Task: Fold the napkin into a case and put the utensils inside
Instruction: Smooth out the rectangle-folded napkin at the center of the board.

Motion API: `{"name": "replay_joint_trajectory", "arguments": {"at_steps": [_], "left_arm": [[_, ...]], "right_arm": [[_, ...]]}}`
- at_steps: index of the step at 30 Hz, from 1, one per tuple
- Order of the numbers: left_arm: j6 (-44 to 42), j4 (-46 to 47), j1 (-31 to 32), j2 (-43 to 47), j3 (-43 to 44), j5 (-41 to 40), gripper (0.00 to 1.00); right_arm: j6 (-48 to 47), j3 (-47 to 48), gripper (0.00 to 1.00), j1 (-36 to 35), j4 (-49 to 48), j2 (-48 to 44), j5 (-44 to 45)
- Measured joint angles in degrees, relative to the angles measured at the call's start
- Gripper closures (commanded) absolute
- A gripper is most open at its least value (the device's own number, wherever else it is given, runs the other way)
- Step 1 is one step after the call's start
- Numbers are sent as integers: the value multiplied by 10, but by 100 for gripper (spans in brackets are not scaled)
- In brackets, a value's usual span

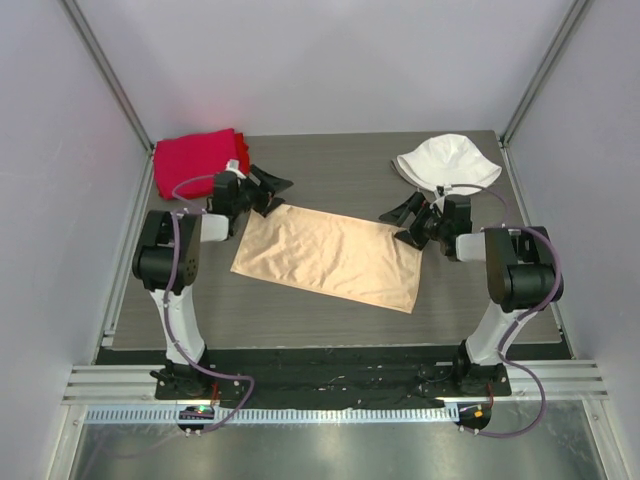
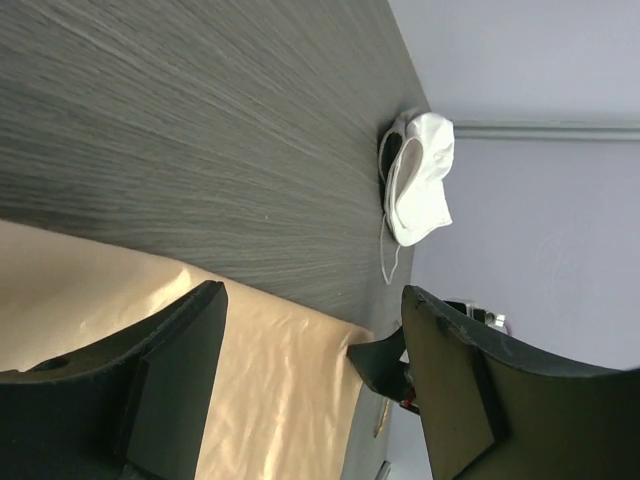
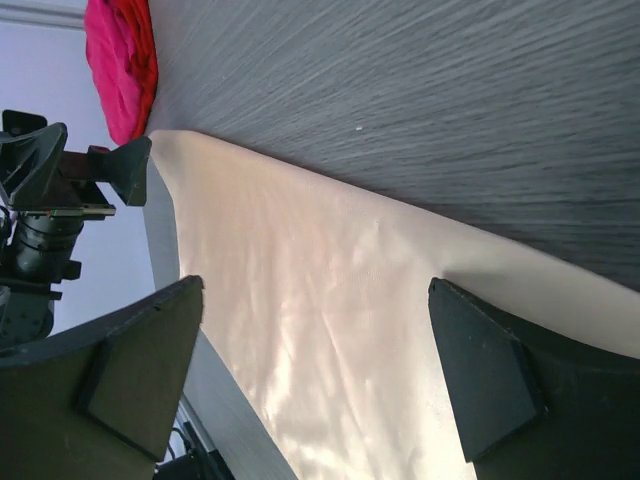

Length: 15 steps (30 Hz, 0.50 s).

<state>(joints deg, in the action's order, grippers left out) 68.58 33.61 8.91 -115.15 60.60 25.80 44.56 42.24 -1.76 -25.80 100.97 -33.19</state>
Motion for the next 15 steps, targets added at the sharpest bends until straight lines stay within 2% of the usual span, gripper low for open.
{"name": "replay_joint_trajectory", "arguments": {"at_steps": [10, 15], "left_arm": [[12, 17, -18, -35, 4, 7, 28], [-8, 4, -27, -57, 13, 4, 28]], "right_arm": [[26, -4, 0, 22, -65, 35, -38], [29, -6, 0, 35, -78, 41, -49]]}}
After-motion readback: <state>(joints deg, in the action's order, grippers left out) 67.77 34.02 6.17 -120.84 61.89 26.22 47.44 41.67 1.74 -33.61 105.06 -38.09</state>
